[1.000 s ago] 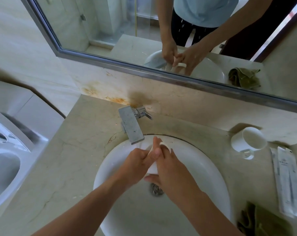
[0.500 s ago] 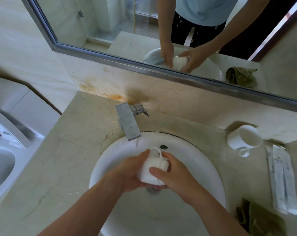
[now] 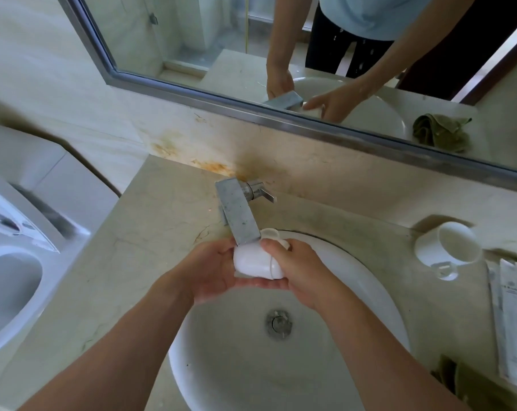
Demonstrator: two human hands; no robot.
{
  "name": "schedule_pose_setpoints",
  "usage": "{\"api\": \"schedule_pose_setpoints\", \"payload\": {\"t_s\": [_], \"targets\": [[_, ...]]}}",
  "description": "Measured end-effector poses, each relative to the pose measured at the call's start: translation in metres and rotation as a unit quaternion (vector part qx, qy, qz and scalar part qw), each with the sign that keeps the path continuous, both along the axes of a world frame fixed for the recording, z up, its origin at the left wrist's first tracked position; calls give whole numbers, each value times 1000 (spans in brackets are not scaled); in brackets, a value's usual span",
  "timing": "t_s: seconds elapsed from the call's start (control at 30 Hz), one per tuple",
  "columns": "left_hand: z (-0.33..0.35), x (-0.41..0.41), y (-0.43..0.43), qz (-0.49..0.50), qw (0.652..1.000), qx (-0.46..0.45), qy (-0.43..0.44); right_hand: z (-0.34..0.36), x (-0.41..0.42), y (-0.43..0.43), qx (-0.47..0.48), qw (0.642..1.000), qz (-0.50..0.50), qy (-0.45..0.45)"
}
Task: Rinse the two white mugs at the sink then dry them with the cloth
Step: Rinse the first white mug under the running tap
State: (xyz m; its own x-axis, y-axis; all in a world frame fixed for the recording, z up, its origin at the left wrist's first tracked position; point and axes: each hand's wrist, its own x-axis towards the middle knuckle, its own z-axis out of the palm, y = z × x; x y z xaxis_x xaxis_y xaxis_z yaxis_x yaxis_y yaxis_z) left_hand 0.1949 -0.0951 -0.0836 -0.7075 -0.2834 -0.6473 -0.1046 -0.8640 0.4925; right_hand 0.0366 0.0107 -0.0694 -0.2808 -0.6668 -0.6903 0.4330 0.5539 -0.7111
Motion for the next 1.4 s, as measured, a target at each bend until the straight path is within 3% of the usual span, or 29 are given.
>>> {"api": "schedule_pose_setpoints", "payload": {"t_s": [0.37,0.47,0.57,0.67,0.83,0.93,0.97,1.03,1.13,1.2,1.27,1.37,1.4], "targets": [[4,-5,20,-28,997,-55,-49,-29,7,44,-61,996,-36,-56],[1,-7,40,-61,986,-102,-119,-43,22,74,-44,998,-10,48],[1,-17,49,-154,954,-197,-168,-47,39,95,-78,979,21,188],[5,-19,47,-215,949,-189,-133,-54,38,104,-166,910,75,372],[7,6,31,-192,979,36,54,-51,24,104,-278,768,145,559],[15,-10,42,-105,994,-16,-32,-42,28,97,-306,665,183,657],[16,-16,44,-102,990,-71,-66,-41,31,96,-286,667,183,664],[19,-24,49,-154,963,-190,-111,-37,34,94,-205,736,164,624],[22,-26,53,-257,873,-370,-189,-23,26,87,-64,856,190,476],[20,-26,55,-294,819,-453,-195,-13,13,77,-37,902,244,353],[15,-22,55,-308,777,-514,-195,-6,1,65,-40,914,294,277],[8,-19,50,-297,735,-572,-210,-6,-8,49,-52,908,342,237],[8,-19,48,-313,701,-602,-220,-8,-9,44,-60,910,341,229]]}}
